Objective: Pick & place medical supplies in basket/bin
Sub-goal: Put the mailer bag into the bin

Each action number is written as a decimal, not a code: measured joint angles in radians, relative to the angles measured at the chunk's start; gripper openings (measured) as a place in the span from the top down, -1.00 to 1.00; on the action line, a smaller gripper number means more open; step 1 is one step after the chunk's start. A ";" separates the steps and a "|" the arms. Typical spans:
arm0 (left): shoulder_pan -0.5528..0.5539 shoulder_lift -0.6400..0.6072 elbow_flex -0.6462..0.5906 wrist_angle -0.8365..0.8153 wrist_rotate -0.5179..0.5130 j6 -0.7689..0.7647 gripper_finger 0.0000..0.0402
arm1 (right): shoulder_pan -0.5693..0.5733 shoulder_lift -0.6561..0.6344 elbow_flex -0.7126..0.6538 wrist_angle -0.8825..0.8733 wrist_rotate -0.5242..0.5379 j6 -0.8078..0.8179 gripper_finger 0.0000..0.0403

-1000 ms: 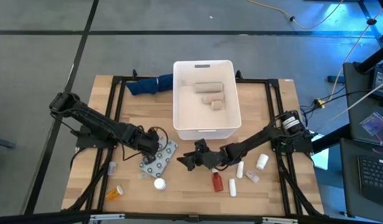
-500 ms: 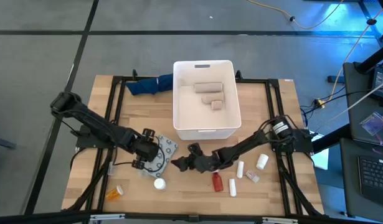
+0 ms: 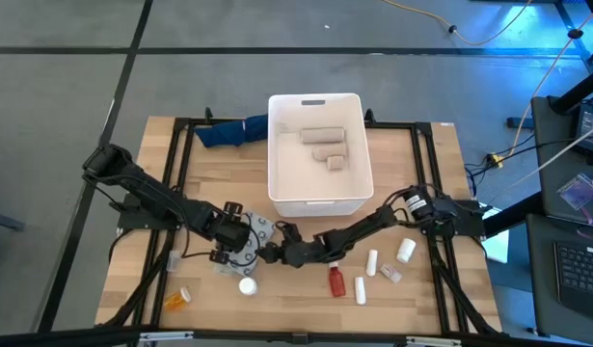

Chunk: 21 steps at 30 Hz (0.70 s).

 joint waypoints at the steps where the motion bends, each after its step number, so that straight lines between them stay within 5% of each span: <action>1: 0.000 -0.001 -0.001 0.000 0.011 -0.016 0.06 | 0.000 0.005 0.015 -0.028 0.000 0.013 -0.52; 21: -0.001 0.008 -0.012 0.182 0.141 -0.142 0.37 | -0.023 0.048 0.154 -0.292 -0.093 0.017 -0.52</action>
